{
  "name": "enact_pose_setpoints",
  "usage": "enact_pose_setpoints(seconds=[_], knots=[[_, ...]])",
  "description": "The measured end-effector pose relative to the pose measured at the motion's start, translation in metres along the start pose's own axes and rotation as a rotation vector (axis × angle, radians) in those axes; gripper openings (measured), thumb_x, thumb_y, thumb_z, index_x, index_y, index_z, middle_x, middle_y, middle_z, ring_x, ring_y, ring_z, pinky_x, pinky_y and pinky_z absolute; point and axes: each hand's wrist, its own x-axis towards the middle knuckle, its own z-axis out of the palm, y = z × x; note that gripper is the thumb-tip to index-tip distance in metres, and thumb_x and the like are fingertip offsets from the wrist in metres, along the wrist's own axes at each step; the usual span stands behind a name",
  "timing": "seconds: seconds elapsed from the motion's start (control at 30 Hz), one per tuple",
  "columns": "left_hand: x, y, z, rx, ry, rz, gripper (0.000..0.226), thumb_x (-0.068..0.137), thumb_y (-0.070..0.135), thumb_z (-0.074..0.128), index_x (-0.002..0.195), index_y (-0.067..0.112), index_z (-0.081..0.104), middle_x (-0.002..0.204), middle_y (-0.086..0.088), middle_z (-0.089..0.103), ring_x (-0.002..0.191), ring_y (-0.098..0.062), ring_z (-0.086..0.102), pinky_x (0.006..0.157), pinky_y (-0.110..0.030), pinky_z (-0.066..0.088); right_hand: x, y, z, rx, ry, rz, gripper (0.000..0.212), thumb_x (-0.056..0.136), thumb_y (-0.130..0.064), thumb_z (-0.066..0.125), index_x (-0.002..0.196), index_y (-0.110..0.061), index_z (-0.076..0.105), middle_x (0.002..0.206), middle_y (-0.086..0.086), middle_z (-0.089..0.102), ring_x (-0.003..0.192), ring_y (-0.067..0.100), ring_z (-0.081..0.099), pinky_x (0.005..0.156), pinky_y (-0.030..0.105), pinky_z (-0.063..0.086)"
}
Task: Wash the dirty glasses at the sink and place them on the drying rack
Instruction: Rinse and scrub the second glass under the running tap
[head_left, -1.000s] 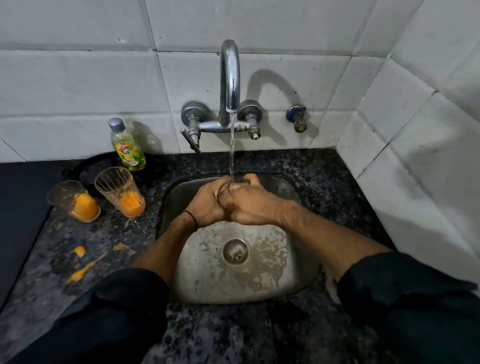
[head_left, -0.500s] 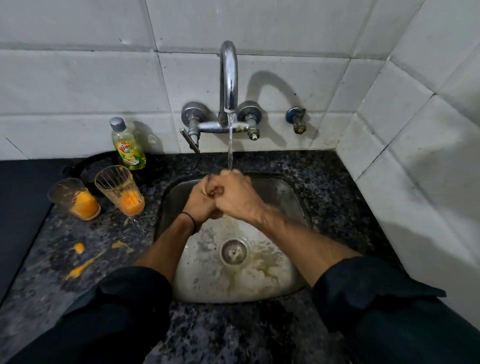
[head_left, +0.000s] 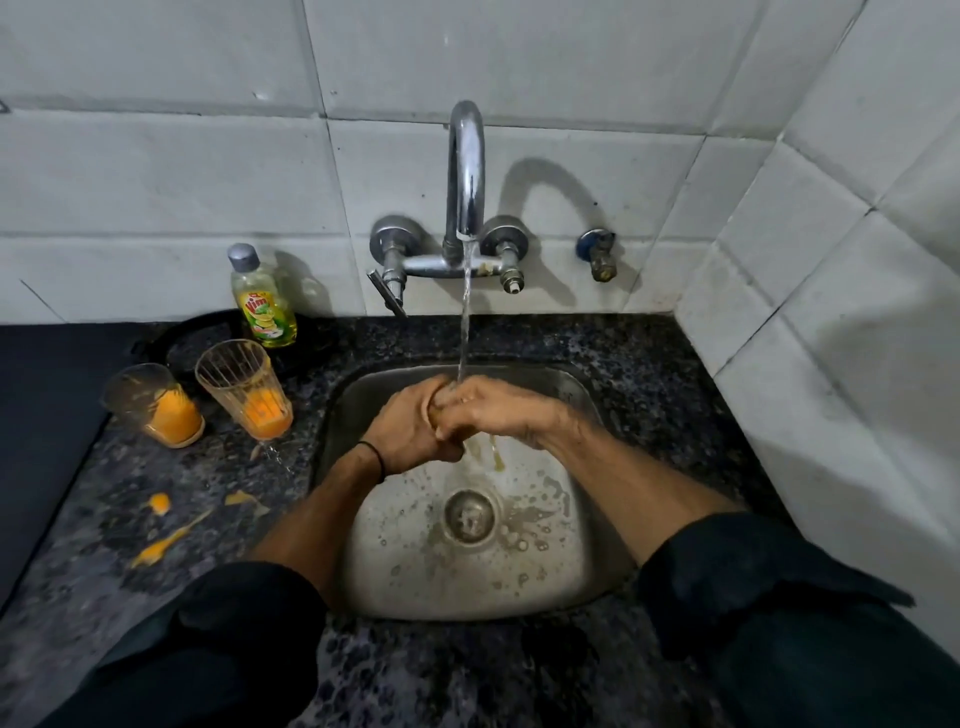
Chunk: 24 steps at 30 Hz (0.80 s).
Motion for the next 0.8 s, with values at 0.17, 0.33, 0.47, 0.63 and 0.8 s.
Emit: enact_pose_setpoints(seconds=[0.17, 0.33, 0.47, 0.63, 0.8], knots=[[-0.005, 0.009, 0.001, -0.342, 0.107, -0.013, 0.062, 0.055, 0.020, 0.096, 0.110, 0.021, 0.069, 0.094, 0.007, 0.073, 0.078, -0.004, 0.069, 0.055, -0.023, 0.055, 0.009, 0.020, 0.017, 0.596, 0.762, 0.073, 0.039, 0.101, -0.031, 0.058, 0.077, -0.003, 0.070, 0.067, 0.009, 0.068, 0.054, 0.016, 0.063, 0.053, 0.026, 0.053], [-0.016, 0.024, 0.019, -0.693, 0.278, 0.000, 0.055, 0.064, 0.014, 0.087, 0.114, 0.013, 0.064, 0.107, -0.006, 0.073, 0.101, -0.022, 0.070, 0.081, -0.034, 0.060, 0.023, 0.024, 0.027, 1.306, 0.944, 0.406, 0.028, 0.100, -0.028, 0.053, 0.079, -0.010, 0.060, 0.050, 0.007, 0.058, 0.047, 0.023, 0.055, 0.058, 0.033, 0.052], [-0.002, 0.038, 0.033, -0.802, 0.377, -0.032, 0.046, 0.063, 0.014, 0.084, 0.106, 0.012, 0.067, 0.101, -0.011, 0.073, 0.099, -0.025, 0.069, 0.090, -0.035, 0.057, 0.023, 0.023, 0.048, 1.688, 0.657, 0.481, 0.041, 0.095, -0.039, 0.047, 0.109, -0.007, 0.068, 0.099, 0.021, 0.071, 0.089, 0.037, 0.067, 0.080, 0.046, 0.057], [0.026, 0.028, 0.031, -1.365, 0.522, -0.528, 0.056, 0.060, 0.047, 0.083, 0.100, 0.010, 0.070, 0.094, -0.015, 0.071, 0.080, -0.028, 0.066, 0.070, -0.036, 0.055, 0.033, 0.023, 0.059, 1.349, 0.848, 0.321, 0.034, 0.097, -0.041, 0.057, 0.097, -0.010, 0.072, 0.087, 0.012, 0.074, 0.074, 0.029, 0.071, 0.066, 0.039, 0.061], [0.034, 0.014, 0.037, -1.582, 0.468, -0.711, 0.066, 0.082, 0.052, 0.064, 0.119, -0.002, 0.064, 0.106, -0.020, 0.069, 0.089, -0.032, 0.068, 0.062, -0.037, 0.058, 0.029, 0.027, 0.054, 0.257, 0.805, -0.107, 0.025, 0.087, -0.037, 0.060, 0.088, -0.017, 0.074, 0.086, 0.000, 0.074, 0.084, 0.017, 0.070, 0.082, 0.043, 0.057]])
